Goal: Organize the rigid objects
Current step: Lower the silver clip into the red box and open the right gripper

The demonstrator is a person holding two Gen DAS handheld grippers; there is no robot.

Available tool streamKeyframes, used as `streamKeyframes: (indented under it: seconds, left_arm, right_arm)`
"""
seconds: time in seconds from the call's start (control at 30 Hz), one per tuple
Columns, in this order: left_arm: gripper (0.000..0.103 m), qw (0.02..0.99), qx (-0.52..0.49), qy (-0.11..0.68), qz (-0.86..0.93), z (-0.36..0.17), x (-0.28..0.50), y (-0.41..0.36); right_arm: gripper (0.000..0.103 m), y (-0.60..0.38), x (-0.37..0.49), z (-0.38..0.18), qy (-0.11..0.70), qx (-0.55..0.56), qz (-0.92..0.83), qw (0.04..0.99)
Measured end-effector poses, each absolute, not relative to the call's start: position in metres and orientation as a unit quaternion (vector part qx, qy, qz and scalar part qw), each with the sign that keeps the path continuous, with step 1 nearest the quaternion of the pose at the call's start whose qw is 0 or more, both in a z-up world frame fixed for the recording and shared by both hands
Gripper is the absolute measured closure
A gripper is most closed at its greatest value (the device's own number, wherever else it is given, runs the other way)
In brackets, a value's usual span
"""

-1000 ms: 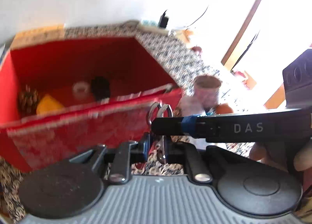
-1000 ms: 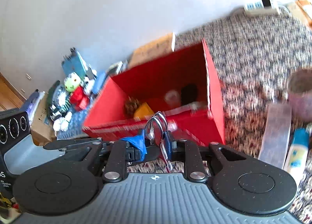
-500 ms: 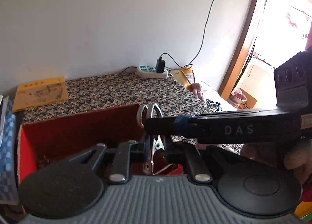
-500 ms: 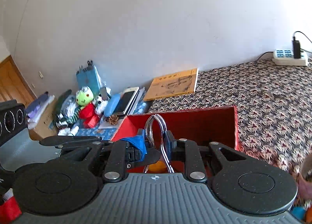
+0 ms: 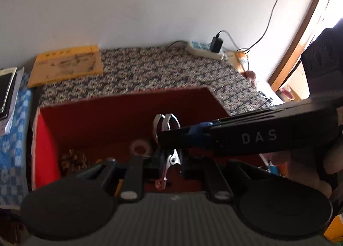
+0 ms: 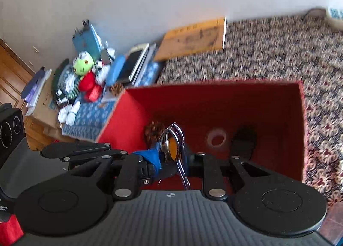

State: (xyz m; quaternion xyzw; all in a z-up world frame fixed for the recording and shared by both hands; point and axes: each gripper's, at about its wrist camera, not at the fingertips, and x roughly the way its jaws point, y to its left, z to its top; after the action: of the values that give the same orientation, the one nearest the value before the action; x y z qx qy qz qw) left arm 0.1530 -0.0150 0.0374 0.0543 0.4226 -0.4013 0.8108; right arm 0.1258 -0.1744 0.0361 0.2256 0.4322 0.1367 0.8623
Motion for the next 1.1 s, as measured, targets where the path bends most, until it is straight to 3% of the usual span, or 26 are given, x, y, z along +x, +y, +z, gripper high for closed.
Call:
streamKeyframes:
  seconds: [0.63, 1.1]
  left_arm:
    - [0.093, 0.772, 0.116, 0.539, -0.315, -0.028, 0.175, -0.035]
    - [0.091, 0.763, 0.121, 0.569, -0.281, -0.038, 0.184, -0.039]
  right_arm:
    - [0.100, -0.172, 0.168, -0.017, 0.561, 0.255, 0.157, 0.772]
    - [0.100, -0.178, 0.179, -0.028, 0.576, 0.265, 0.152, 0.758]
